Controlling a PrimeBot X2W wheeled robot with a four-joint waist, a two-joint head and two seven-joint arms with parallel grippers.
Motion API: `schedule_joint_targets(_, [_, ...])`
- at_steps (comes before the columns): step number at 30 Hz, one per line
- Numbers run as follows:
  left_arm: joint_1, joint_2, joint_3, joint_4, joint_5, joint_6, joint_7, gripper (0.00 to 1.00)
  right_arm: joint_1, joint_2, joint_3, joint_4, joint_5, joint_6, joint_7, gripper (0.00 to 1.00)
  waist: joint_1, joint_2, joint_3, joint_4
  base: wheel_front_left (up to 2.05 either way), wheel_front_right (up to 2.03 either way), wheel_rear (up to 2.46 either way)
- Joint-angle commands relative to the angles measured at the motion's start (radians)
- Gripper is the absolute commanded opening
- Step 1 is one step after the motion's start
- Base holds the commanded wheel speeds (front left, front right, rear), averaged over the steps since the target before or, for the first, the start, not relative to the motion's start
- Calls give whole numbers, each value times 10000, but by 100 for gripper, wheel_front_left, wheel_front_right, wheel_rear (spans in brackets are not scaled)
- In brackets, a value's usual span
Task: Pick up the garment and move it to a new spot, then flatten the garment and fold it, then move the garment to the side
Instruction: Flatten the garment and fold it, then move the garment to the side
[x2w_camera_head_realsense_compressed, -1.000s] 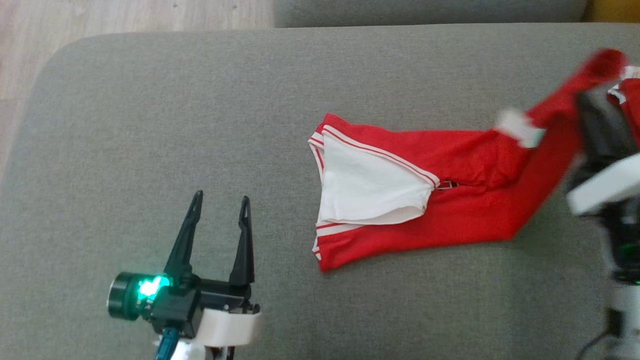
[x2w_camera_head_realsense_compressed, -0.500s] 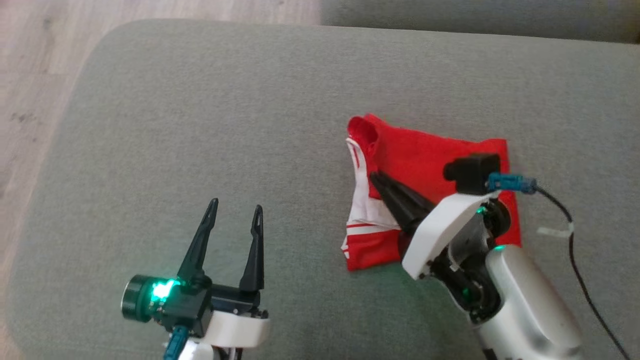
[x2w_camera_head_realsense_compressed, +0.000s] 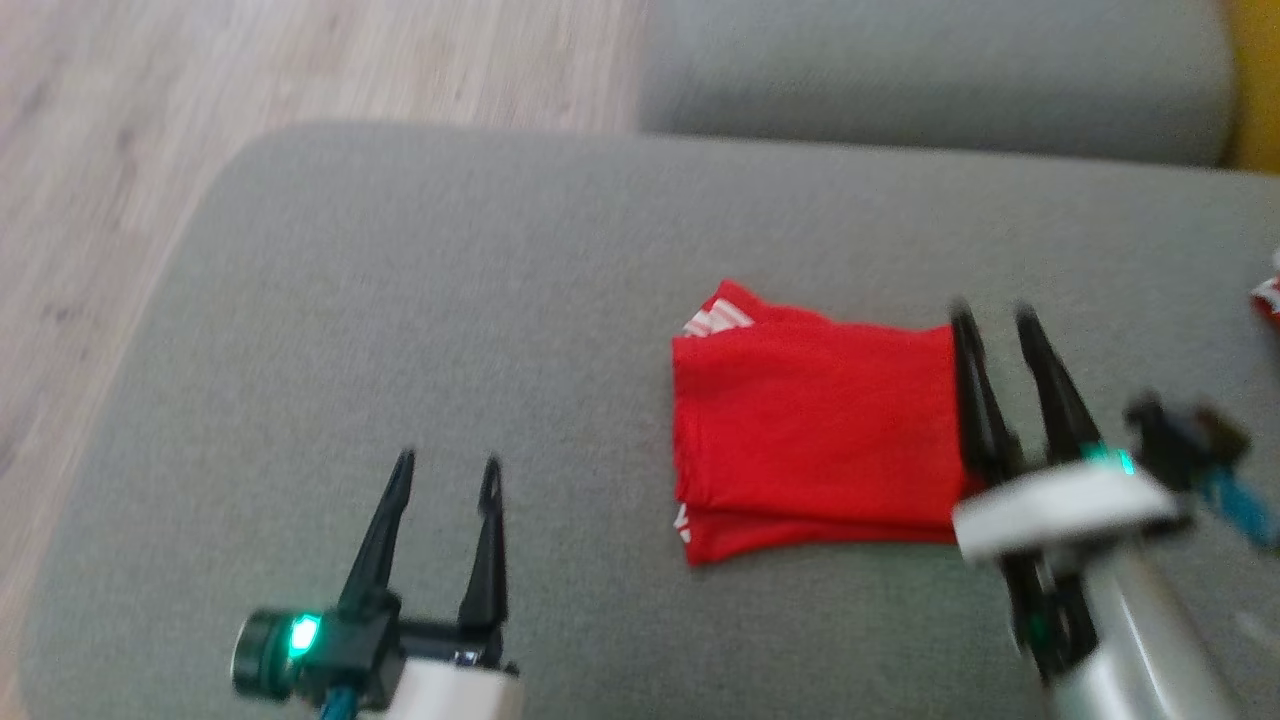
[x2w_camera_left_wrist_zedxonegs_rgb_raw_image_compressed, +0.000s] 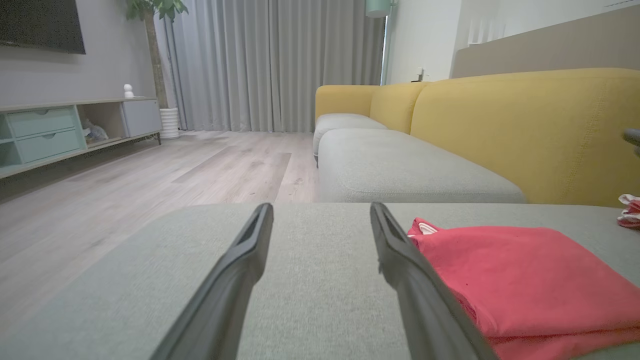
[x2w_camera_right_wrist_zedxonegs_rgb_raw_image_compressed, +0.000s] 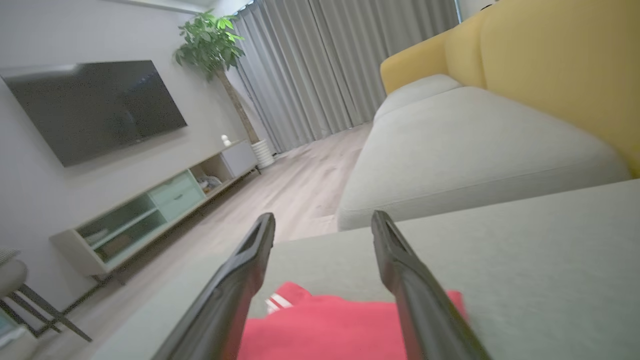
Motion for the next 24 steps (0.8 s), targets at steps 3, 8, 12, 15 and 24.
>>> schedule_joint_targets(3, [240,-51,525,-200,-151,-47,-51,100,906,-423,-108,25,-464,67,-889,100,1,0,-852,-479,0,0,0])
schedule_joint_targets(8, [615,-69,681,66,-384,-200,-51,100,1980,-791,0,304,-1067,67,-1287,100,1,0,-1418,-763,0,0,0])
schedule_joint_targets(12, [961,-80,854,370,-559,-257,-51,100,2709,-694,-31,2,-1507,67,-1302,100,1,0,-1780,-922,0,0,0])
schedule_joint_targets(15, [1202,-85,1019,555,-589,-185,-51,100,3189,-519,-29,-164,-1738,67,-1304,100,1,0,-1944,-1019,0,0,0])
schedule_joint_targets(24, [1327,-93,1346,837,-549,-216,-51,100,3496,-299,-199,-197,-2124,67,-1306,100,1,0,-2058,-1100,0,0,0])
